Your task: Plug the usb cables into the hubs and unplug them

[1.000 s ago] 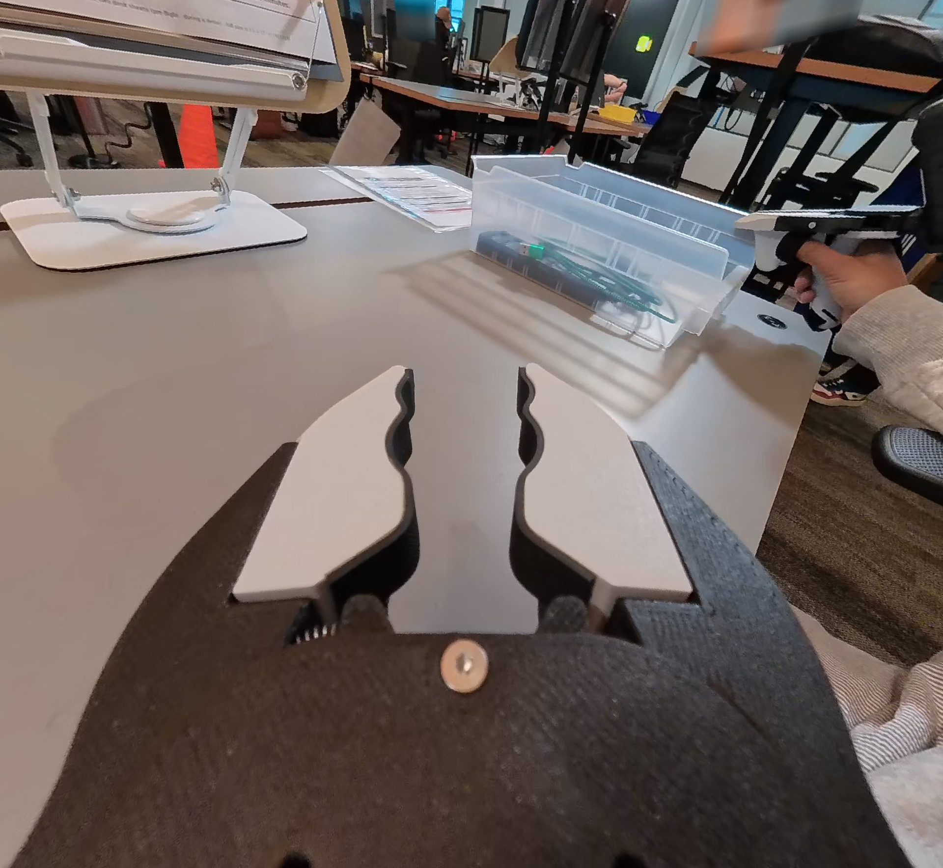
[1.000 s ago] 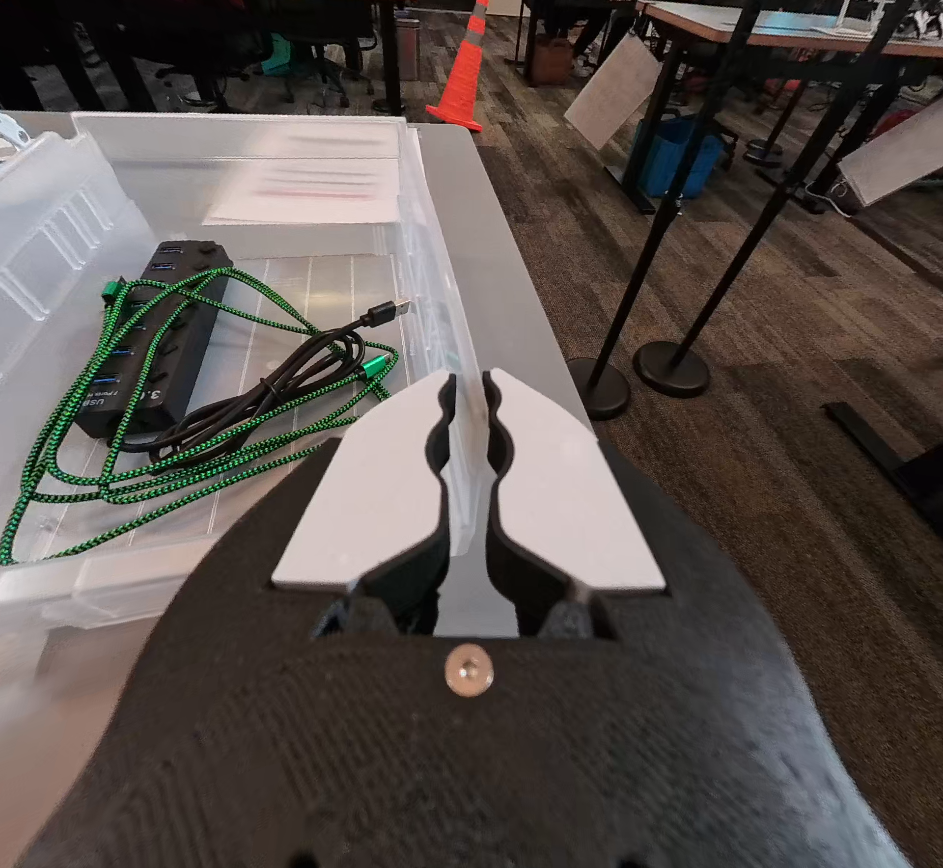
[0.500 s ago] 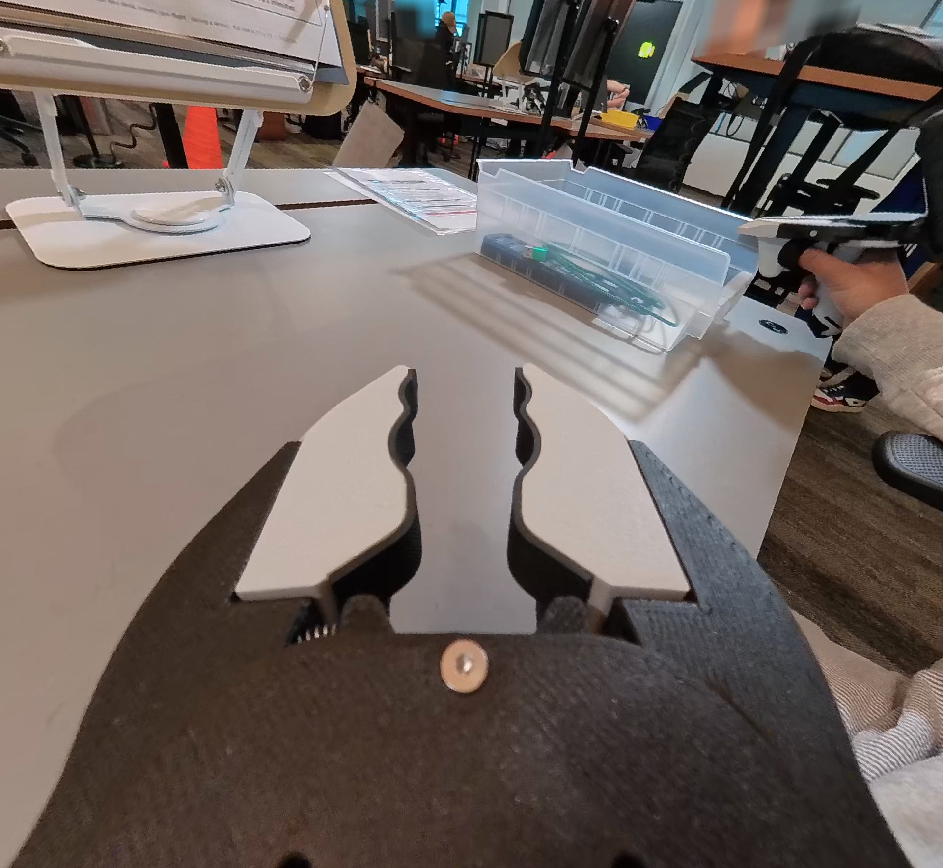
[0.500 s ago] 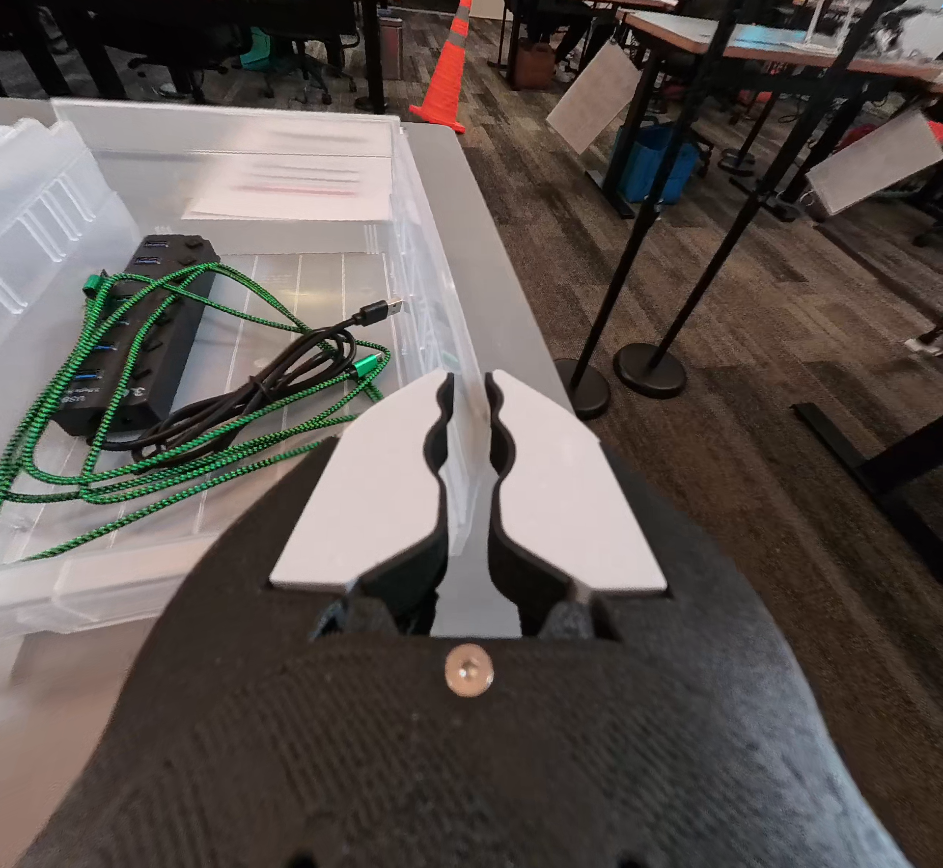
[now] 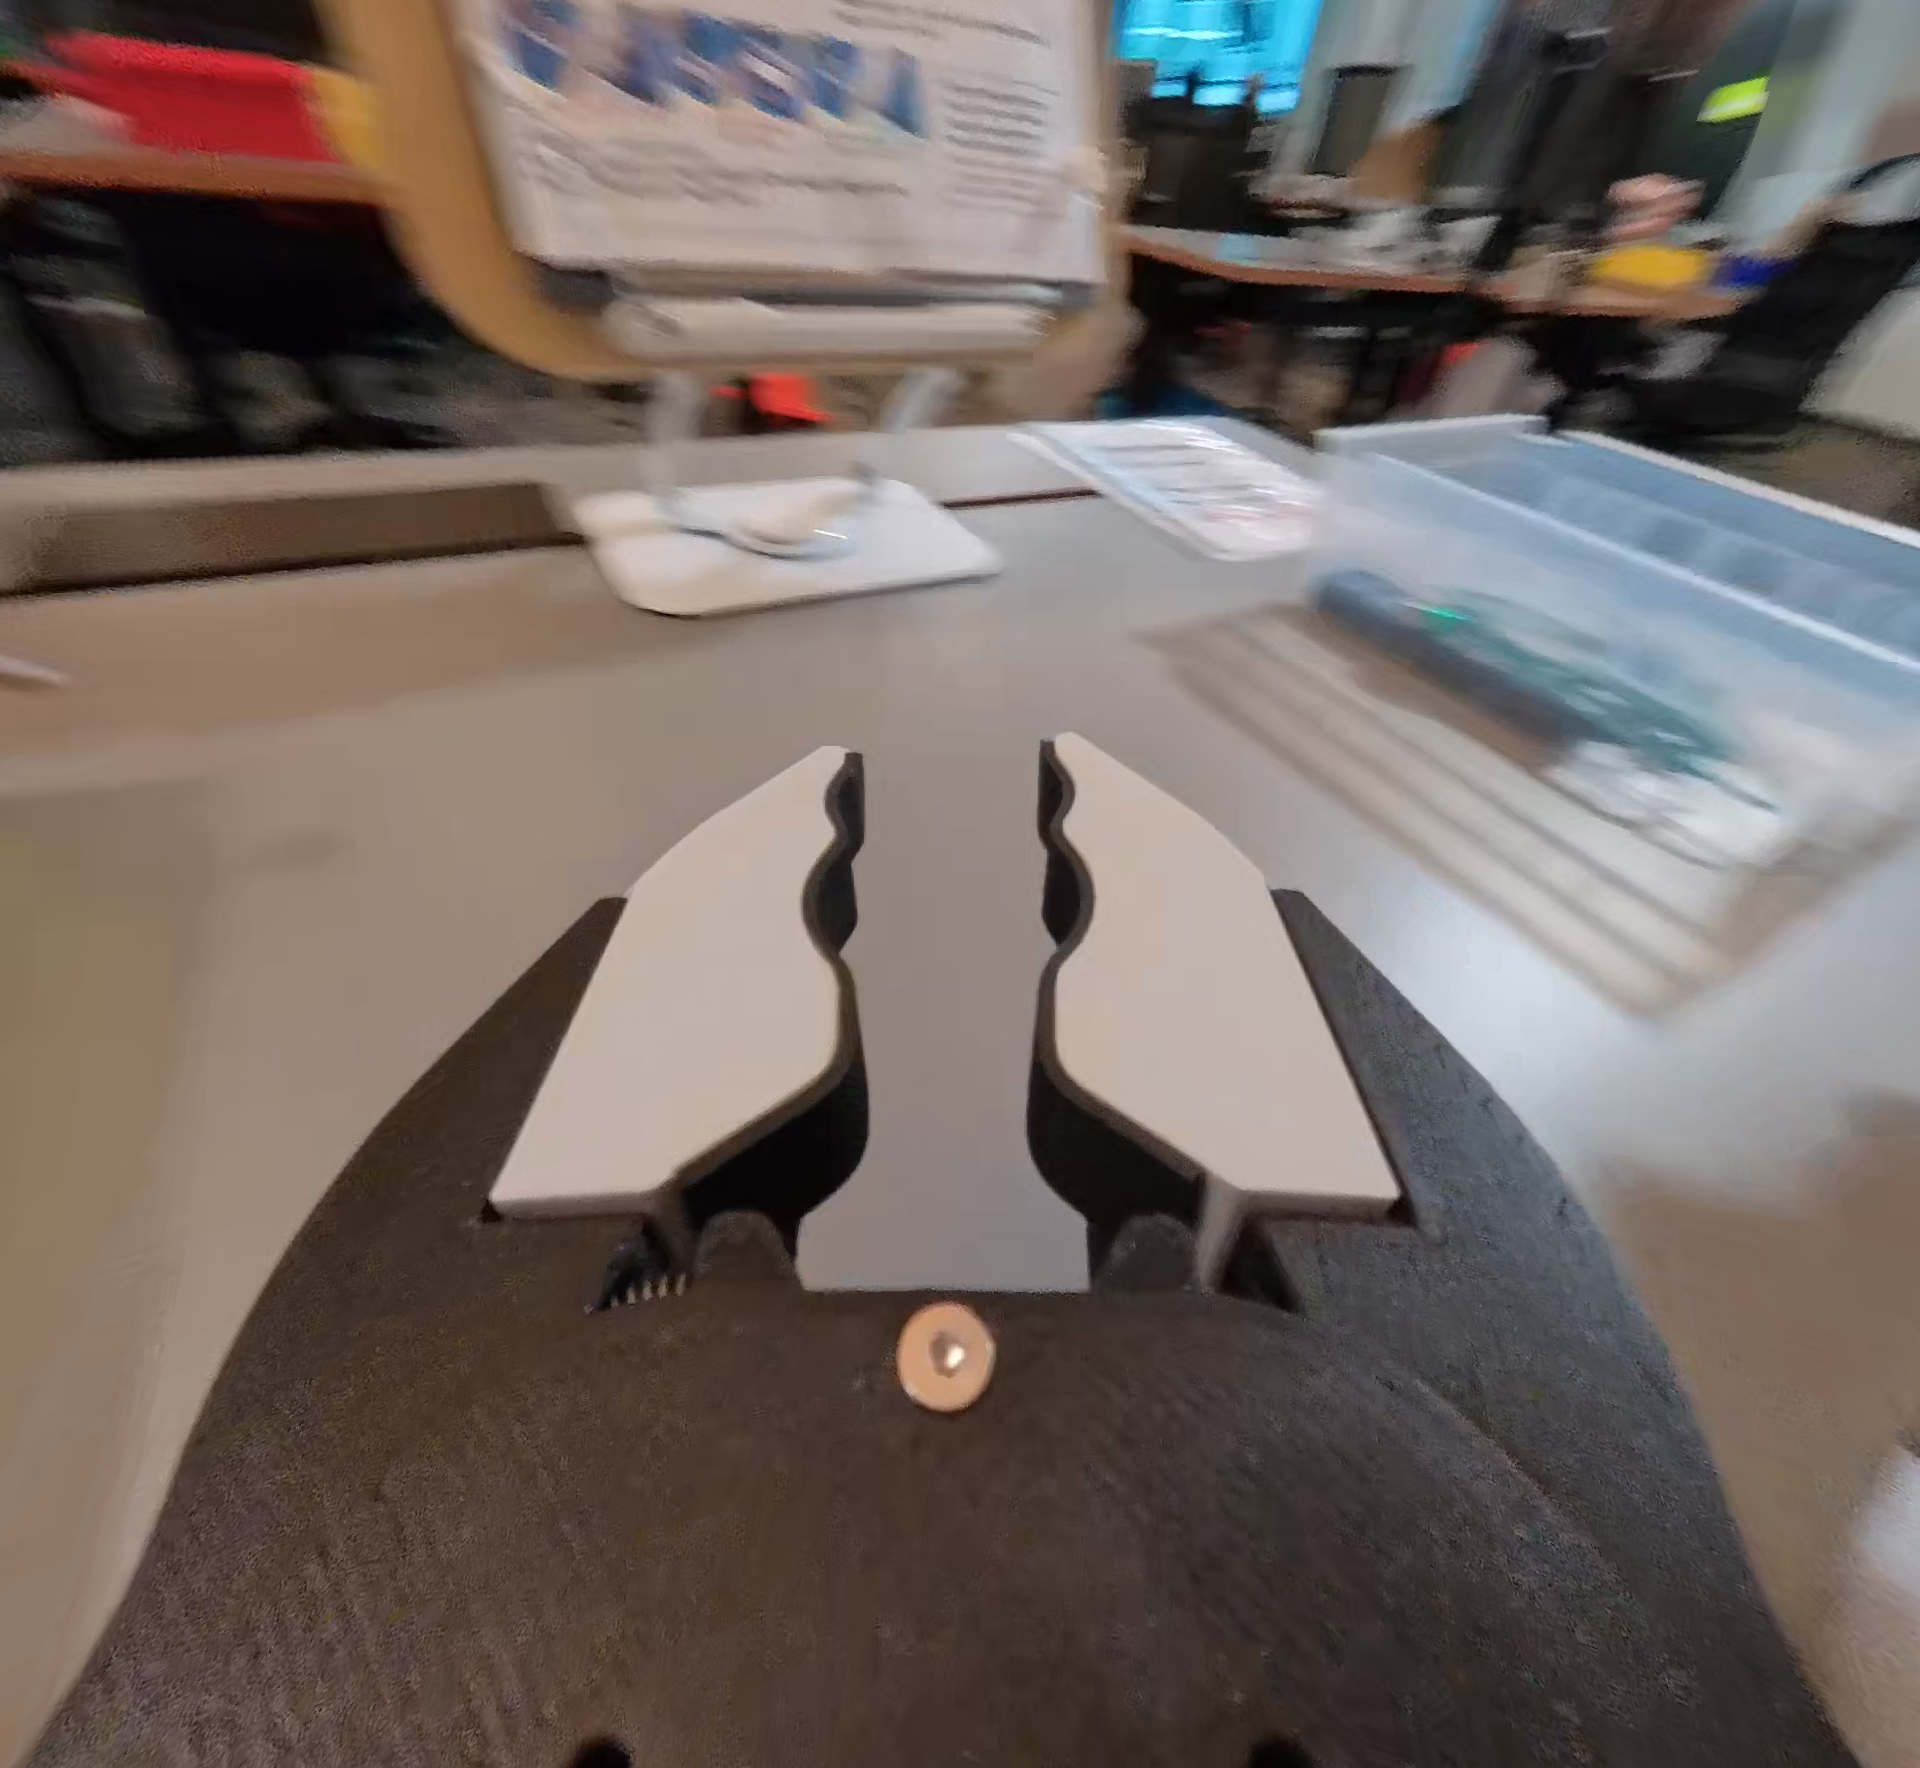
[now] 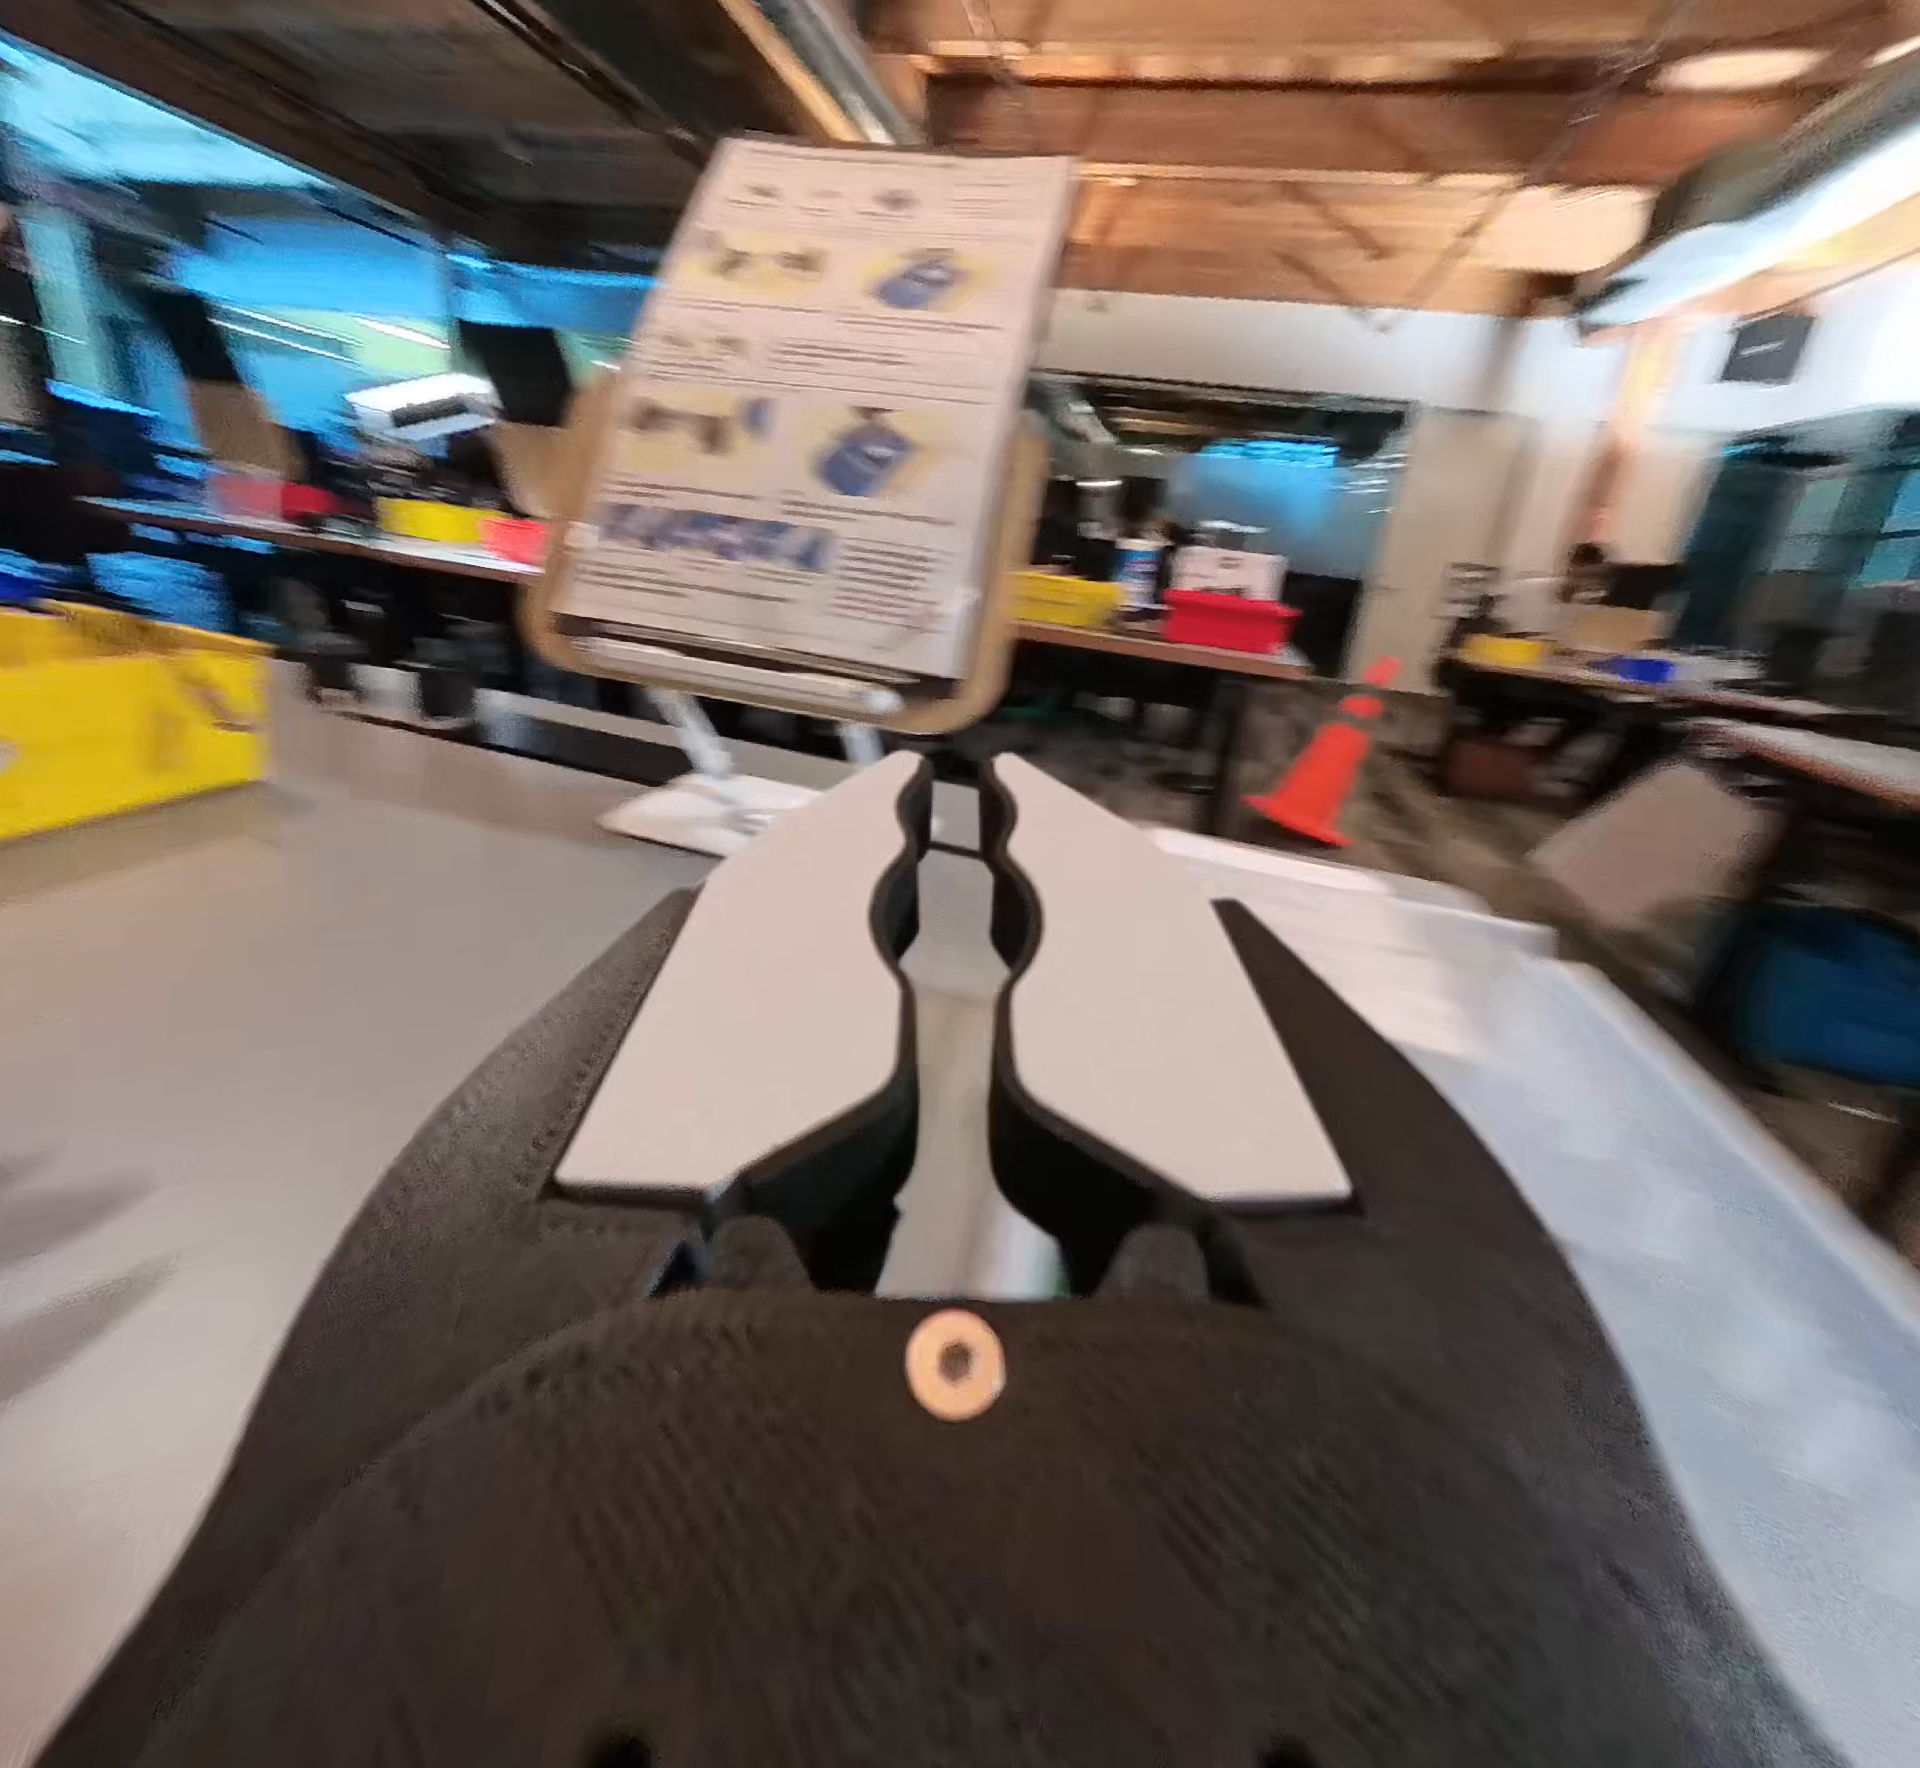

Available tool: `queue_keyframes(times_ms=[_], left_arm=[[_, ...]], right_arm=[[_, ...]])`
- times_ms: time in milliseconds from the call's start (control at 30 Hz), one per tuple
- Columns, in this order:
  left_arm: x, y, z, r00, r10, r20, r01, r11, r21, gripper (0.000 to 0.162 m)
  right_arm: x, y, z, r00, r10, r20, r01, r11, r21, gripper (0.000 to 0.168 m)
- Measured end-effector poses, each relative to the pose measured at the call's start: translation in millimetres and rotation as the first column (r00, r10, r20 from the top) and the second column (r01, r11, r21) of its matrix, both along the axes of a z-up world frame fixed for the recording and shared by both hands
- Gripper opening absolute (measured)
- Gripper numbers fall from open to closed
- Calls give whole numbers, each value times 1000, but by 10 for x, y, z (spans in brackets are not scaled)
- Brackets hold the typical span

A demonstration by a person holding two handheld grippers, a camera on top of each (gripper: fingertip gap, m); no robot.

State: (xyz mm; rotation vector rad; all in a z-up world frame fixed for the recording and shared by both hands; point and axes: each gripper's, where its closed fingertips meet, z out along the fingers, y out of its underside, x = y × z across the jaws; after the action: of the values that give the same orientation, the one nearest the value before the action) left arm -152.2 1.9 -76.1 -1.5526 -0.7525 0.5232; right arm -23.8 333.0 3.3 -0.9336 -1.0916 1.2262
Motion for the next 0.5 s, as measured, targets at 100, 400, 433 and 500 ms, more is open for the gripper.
queue_keyframes(times_ms=[100,400,433,500], left_arm=[[-327,-742,534,968,216,-130,-222,974,-39,29],[-705,-1947,233,926,377,14,-349,870,-349,61],[-713,-1925,91,931,360,70,-309,873,-377,64],[-746,-1915,-118,927,359,110,-282,861,-424,66]], right_arm=[[-226,-791,-304,960,264,96,-257,963,-78,8],[-480,-1174,-879,853,413,319,-395,911,-121,2],[-477,-1151,-867,852,422,311,-394,907,-151,3],[-467,-1104,-853,854,422,303,-384,906,-180,3]])
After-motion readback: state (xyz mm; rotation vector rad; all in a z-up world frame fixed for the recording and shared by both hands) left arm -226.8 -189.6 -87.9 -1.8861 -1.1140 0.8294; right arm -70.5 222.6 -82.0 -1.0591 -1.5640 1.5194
